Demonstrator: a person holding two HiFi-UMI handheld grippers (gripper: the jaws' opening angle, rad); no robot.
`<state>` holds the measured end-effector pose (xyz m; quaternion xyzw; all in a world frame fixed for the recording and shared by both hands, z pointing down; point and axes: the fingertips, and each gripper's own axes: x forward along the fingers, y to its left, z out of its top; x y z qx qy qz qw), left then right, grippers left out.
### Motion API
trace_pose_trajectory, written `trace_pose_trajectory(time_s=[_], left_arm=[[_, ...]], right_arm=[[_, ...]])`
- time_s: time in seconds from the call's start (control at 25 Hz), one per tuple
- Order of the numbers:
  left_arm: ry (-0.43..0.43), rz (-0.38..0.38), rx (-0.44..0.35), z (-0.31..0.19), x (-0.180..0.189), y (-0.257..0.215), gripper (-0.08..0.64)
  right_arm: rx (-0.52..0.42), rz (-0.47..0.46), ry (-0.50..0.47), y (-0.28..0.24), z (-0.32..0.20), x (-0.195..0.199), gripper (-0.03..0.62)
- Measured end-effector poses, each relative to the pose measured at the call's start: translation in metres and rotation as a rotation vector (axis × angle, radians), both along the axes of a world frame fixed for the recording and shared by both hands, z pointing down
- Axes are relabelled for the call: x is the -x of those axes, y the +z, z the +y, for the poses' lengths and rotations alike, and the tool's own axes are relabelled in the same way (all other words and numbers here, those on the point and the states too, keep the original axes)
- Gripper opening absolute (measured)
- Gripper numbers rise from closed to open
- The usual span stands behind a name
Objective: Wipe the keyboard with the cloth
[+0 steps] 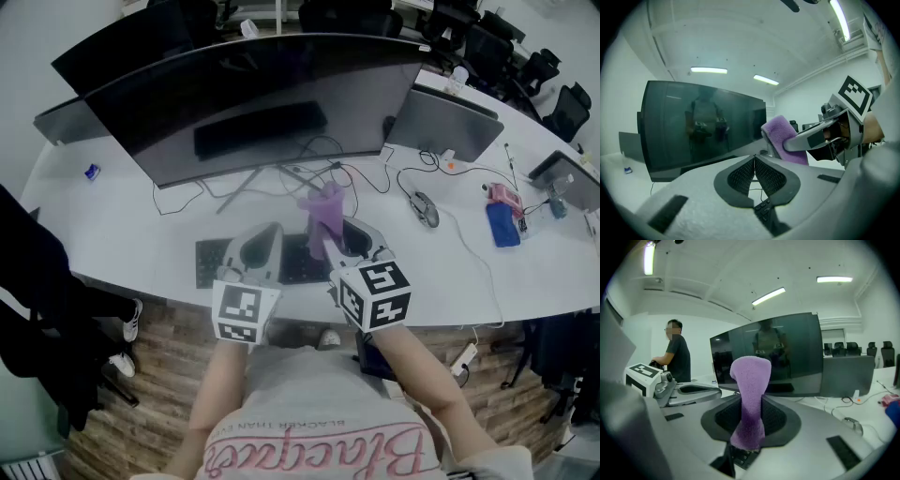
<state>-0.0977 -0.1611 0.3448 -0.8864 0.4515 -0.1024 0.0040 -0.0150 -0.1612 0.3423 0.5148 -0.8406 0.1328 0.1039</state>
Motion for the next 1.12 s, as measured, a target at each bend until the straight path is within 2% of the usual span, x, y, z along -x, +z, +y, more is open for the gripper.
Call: trace_pose_trajectory(time_s=[0.32, 0.56, 0.84, 1.12], left_arm=[[0.019, 0.008, -0.075, -0.002, 0.016, -0.032, 0.006], [0.013, 0.039, -0.110, -0.009, 0.029, -0.048, 0.006], [0.010, 0.046, -0.187, -0.011, 0.033, -0.068, 0.006], [0.022, 0.029, -0.220, -0.015, 0.039, -0.081, 0.006]], right_arm=[[-0.180, -0.064, -0.099, -0.043, 0.005, 0.052, 0.094], [-0.277, -0.044, -0.060, -0.058, 0.000, 0.063, 0.094], [-0.382, -0.004, -0.029, -0.075, 0.004, 0.077, 0.094], [-0.391, -0.005, 0.001, -0.077, -0.001, 0.085, 0.094]])
